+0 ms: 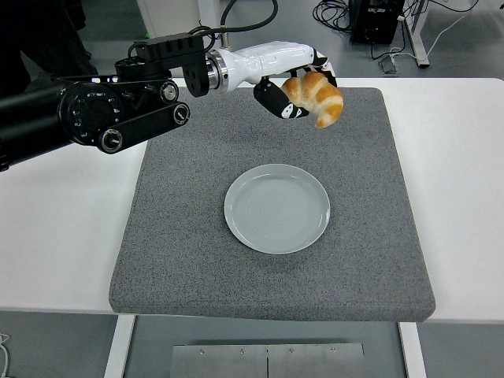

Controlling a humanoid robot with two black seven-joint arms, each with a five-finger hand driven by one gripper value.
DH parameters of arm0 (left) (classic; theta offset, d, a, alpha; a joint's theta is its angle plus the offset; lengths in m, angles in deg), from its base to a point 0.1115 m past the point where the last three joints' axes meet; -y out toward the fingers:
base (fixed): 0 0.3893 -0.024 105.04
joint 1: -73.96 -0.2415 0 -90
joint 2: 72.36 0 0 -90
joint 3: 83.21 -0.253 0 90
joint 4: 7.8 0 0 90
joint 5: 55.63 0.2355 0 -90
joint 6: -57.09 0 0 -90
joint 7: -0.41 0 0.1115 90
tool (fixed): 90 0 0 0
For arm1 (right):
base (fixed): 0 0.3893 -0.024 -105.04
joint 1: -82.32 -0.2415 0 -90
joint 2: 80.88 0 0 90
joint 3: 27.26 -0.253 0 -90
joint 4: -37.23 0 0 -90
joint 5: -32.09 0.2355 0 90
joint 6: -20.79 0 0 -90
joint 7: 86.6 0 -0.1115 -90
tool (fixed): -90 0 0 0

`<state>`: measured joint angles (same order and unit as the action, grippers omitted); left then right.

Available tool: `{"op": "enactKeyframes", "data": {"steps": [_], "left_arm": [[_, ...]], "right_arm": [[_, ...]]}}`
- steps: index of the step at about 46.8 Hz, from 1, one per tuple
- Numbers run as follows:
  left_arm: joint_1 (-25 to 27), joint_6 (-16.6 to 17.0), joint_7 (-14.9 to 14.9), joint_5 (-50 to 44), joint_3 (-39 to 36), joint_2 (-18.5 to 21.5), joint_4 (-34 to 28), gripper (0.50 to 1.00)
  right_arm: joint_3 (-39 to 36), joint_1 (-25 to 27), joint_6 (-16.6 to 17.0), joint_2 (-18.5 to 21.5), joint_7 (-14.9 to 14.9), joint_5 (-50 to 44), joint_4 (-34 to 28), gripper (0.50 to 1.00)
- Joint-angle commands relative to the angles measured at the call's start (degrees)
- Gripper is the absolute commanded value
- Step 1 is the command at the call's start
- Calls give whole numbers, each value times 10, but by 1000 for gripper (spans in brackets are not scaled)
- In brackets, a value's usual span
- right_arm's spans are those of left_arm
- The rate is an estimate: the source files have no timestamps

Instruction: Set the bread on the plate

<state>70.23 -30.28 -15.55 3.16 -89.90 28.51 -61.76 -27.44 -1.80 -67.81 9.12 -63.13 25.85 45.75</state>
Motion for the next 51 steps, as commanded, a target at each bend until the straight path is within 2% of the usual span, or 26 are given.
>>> {"op": "enactKeyframes", "data": {"steps": [1,9,51], "left_arm": [[-3,1,1,0,-1,-2,-15,500],[-15,3,1,21,-2,-1,-42,500],[-79,16,-1,73,-11,3,-47,500]], "right_arm": [[0,0,0,0,0,0,0,1000],[0,0,0,0,0,0,0,1000],[0,0,0,0,0,0,0,1000]]}}
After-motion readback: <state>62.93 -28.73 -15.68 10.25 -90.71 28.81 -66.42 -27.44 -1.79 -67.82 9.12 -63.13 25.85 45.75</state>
